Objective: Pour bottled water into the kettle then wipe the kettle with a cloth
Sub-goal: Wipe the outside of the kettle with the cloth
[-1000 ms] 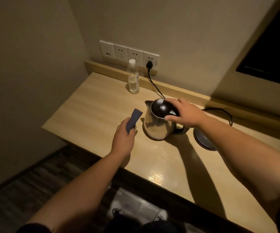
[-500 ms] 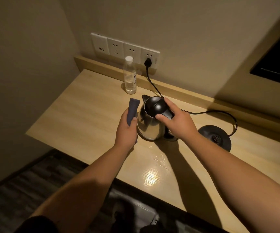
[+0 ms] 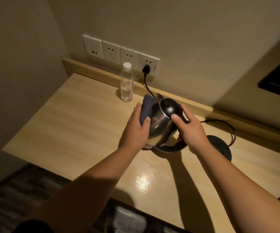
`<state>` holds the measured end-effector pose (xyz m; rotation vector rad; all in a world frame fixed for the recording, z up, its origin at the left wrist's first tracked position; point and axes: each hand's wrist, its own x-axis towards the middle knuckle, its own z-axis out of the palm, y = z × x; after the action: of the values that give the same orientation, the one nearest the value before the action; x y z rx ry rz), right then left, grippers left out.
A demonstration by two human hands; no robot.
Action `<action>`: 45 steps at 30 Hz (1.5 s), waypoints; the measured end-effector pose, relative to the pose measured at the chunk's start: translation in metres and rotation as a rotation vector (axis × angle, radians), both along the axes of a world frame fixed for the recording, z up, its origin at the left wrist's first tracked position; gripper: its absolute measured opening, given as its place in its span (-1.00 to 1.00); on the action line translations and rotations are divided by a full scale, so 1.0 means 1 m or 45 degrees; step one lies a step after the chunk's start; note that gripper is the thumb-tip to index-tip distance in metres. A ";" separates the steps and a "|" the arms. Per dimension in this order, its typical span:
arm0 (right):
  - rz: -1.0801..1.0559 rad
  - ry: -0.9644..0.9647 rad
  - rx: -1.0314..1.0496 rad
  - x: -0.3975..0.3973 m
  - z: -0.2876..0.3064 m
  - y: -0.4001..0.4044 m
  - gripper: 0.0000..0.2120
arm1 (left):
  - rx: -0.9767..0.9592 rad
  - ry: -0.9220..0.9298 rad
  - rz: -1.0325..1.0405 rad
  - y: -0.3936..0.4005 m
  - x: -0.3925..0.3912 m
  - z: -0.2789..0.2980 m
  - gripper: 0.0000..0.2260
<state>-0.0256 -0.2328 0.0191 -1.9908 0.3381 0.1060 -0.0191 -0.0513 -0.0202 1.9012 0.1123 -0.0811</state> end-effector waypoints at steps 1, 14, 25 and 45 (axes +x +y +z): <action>-0.004 0.007 0.011 0.000 0.000 -0.001 -0.29 | 0.067 -0.043 -0.039 -0.004 -0.001 0.001 -0.48; -0.035 0.059 0.217 -0.005 -0.003 -0.014 -0.43 | 0.609 -0.285 -0.092 -0.017 0.022 -0.006 -0.49; 0.064 -0.019 0.103 -0.003 -0.003 -0.016 -0.40 | 0.355 -0.286 -0.118 -0.025 0.016 0.012 -0.56; -0.033 0.011 0.145 -0.003 -0.007 -0.011 -0.43 | 0.664 -0.427 -0.039 -0.048 -0.015 0.007 -0.52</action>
<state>-0.0289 -0.2436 0.0125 -1.8735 0.3554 0.1150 -0.0344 -0.0989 -0.0137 2.4064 -0.1379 0.2710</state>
